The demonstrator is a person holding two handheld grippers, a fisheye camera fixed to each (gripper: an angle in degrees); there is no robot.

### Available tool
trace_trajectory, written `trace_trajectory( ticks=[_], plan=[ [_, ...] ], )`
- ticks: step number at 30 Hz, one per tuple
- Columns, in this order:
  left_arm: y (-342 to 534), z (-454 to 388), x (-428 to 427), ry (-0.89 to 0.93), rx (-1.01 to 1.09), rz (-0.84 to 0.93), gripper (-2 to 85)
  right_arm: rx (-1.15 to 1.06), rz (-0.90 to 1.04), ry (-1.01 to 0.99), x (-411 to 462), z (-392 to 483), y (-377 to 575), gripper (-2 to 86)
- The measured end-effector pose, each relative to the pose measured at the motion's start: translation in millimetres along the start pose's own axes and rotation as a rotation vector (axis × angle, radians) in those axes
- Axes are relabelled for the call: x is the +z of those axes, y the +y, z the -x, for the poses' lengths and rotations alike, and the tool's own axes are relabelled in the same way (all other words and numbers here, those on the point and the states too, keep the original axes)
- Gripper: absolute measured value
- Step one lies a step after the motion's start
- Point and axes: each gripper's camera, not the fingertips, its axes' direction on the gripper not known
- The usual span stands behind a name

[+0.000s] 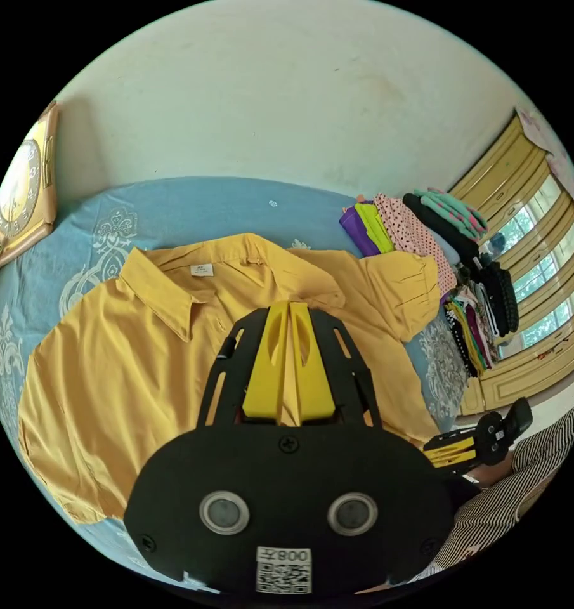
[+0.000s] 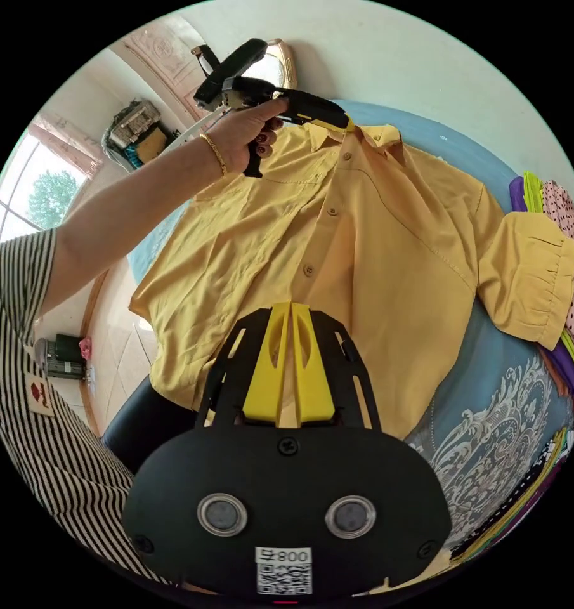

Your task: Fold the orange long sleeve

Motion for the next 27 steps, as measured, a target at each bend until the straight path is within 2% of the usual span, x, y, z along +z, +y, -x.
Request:
trace_trajectory(
  ticks=[3,5,7,10,13,16,19,22,25,27],
  plan=[
    [8.3,16.3,-13.9,0.036,-0.049,-0.037,0.3,-0.028,-0.061,-0.133,-31.1,2.1,0.7,0.2],
    [16.2,28.3,-13.1,0.0,-0.067,-0.028,0.3,-0.039,-0.125,-0.229,-51.0,4.3,0.1,0.2],
    [24.0,40.3,0.5,-0.048,-0.095,0.022,0.3,-0.054,-0.147,-0.239,-55.7,9.5,-5.4,0.2],
    [44.5,65.5,27.9,-0.077,-0.181,0.078,0.3,-0.067,-0.12,-0.307,-34.0,15.0,-24.3,0.2],
    [61.1,79.4,34.0,-0.05,-0.243,0.04,0.3,-0.087,-0.065,-0.359,-3.5,26.9,-42.2,0.2],
    [67.5,81.3,32.2,-0.084,-0.254,-0.002,0.4,-0.099,-0.06,-0.367,7.5,39.2,-51.1,0.2],
    [72.3,83.5,43.0,-0.152,-0.275,0.038,0.5,-0.112,-0.029,-0.345,25.9,47.9,-60.4,0.2],
    [81.1,73.1,35.4,-0.21,-0.256,0.02,0.5,-0.11,0.037,-0.374,54.4,54.1,-64.0,0.1],
    [92.6,43.7,22.5,-0.106,-0.141,-0.059,0.4,-0.118,0.069,-0.351,70.8,66.2,-58.6,0.1],
    [95.9,19.4,28.5,-0.056,-0.066,-0.047,0.4,-0.113,0.08,-0.353,77.7,70.6,-55.7,0.1]
  ],
)
